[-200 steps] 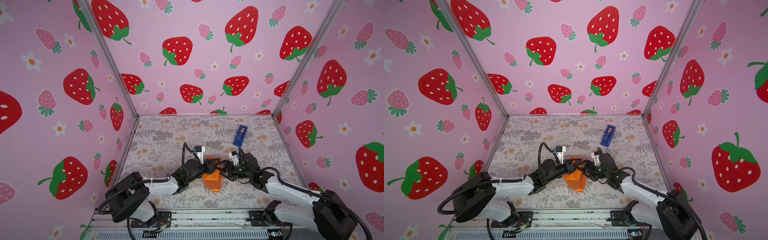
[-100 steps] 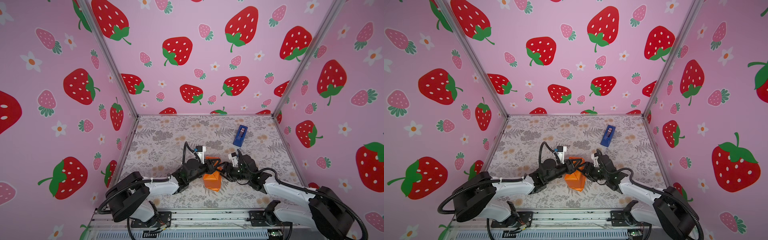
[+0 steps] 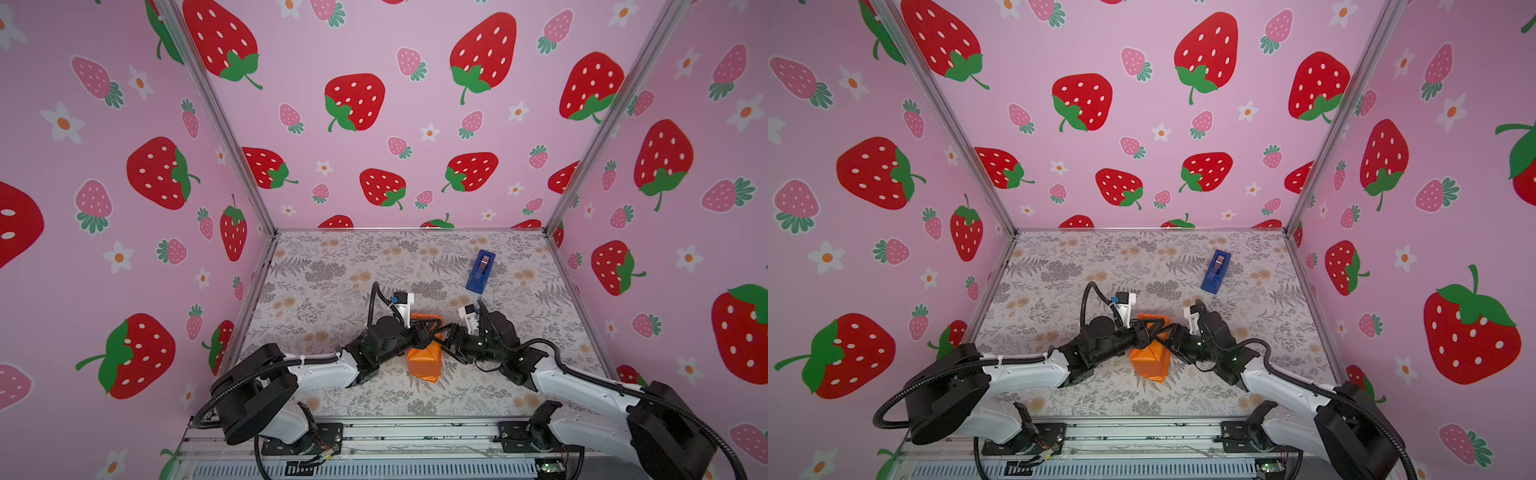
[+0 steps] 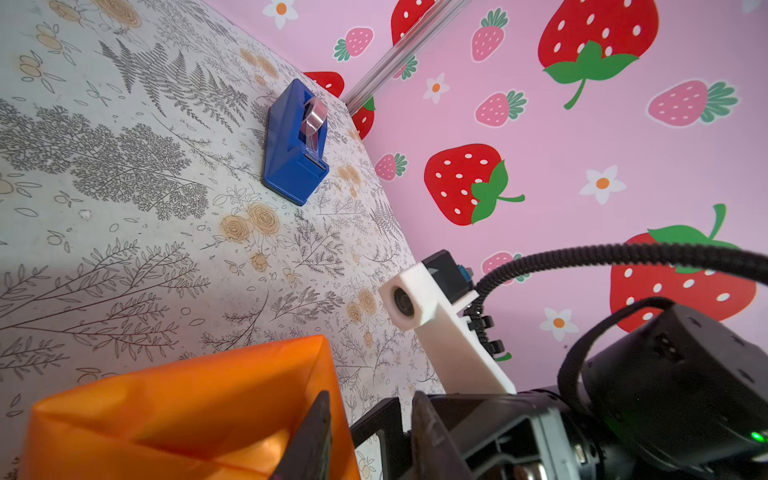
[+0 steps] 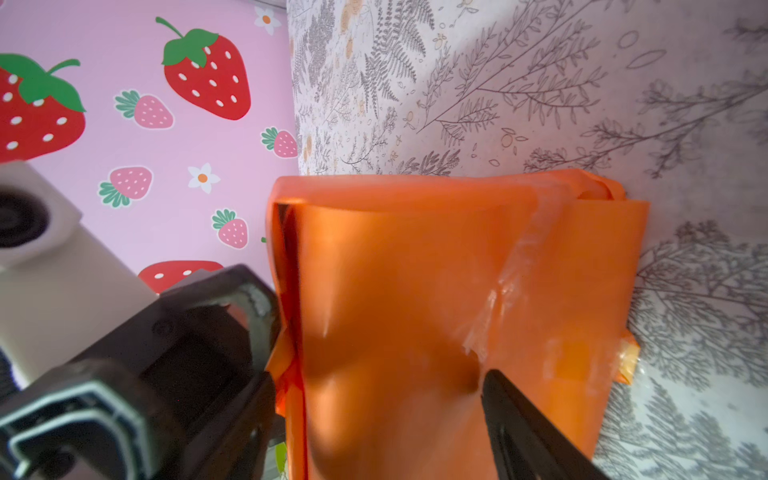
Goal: Wrap a gift box in wrapping paper
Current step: Fold the wrapping paper for the gift box.
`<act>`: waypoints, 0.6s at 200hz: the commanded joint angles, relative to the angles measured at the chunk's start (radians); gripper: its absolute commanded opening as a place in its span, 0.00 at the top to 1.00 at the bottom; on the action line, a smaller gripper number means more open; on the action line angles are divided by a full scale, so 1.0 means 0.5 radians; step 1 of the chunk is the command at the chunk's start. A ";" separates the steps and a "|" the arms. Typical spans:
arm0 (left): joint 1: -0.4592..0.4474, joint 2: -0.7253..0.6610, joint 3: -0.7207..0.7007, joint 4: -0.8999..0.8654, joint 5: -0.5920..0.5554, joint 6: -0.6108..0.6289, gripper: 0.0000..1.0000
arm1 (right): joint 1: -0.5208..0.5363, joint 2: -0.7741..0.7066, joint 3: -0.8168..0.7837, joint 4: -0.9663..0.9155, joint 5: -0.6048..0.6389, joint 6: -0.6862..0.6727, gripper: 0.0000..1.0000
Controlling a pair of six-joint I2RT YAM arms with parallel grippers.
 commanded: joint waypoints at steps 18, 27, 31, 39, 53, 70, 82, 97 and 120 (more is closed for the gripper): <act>-0.021 0.048 -0.025 -0.083 0.018 -0.057 0.67 | 0.019 -0.005 -0.045 0.202 -0.015 0.085 0.00; -0.021 0.060 -0.021 -0.065 0.032 -0.060 0.67 | 0.026 0.011 -0.042 0.217 -0.008 0.076 0.00; -0.020 0.062 -0.020 -0.060 0.037 -0.063 0.68 | 0.028 0.021 -0.044 0.228 -0.008 0.077 0.00; -0.022 0.070 -0.016 -0.054 0.040 -0.067 0.68 | 0.033 0.029 -0.052 0.249 -0.006 0.086 0.00; -0.020 0.079 -0.014 -0.051 0.043 -0.073 0.69 | 0.041 0.032 -0.079 0.289 0.026 0.104 0.00; -0.020 0.096 -0.005 -0.044 0.058 -0.076 0.69 | 0.047 0.039 -0.110 0.358 0.046 0.123 0.00; -0.023 0.104 -0.003 -0.045 0.058 -0.081 0.70 | 0.050 0.038 -0.152 0.450 0.063 0.158 0.00; -0.022 0.101 -0.005 -0.046 0.058 -0.079 0.70 | 0.053 0.046 -0.191 0.553 0.079 0.179 0.00; -0.021 0.098 -0.007 -0.059 0.053 -0.076 0.70 | 0.056 0.035 -0.219 0.565 0.075 0.175 0.00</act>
